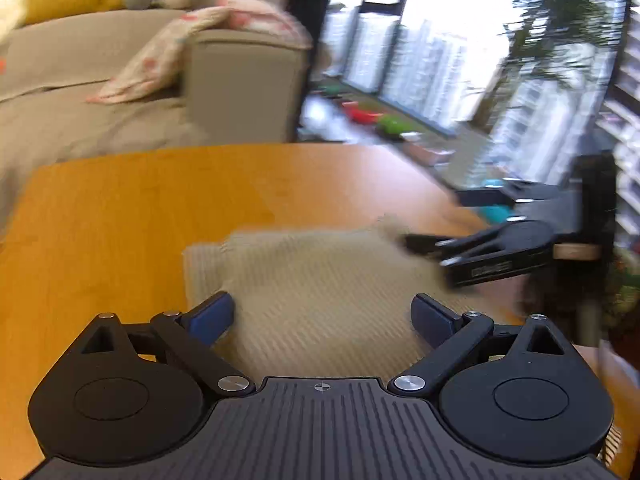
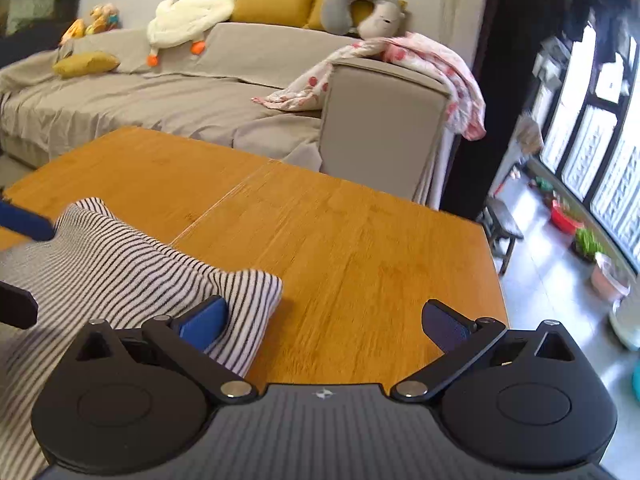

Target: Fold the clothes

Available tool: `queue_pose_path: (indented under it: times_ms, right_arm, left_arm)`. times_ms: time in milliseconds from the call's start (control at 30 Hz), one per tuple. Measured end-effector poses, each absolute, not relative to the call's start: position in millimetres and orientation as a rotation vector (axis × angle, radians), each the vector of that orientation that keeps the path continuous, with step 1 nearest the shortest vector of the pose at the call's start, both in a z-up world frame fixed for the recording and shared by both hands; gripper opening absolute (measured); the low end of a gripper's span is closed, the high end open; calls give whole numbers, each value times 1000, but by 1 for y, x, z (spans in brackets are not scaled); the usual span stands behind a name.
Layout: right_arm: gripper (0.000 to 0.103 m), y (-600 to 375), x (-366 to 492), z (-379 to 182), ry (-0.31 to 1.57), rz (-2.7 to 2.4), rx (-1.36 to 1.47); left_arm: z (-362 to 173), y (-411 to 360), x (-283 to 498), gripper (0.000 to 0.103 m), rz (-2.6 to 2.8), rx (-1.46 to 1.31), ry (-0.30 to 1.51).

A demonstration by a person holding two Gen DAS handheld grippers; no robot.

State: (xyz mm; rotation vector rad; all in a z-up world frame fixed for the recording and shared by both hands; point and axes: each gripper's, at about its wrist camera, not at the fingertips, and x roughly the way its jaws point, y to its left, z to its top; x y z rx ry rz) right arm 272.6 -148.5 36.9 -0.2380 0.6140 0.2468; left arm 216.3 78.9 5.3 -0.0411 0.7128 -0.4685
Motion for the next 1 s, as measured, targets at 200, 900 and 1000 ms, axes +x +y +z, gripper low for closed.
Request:
queue_pose_path:
  times_ms: [200,900,1000]
  right_arm:
    - [103,-181,213,55,663,403,24]
    - [103,-179,104,34,723,439,-137]
    - [103,-183,106,32,747,434,-82]
  left_arm:
    - [15,99,149,100,-464,-82,768]
    - [-9,55,112,99,-444,-43,697]
    - [-9,57,109,99,-447,-46,699]
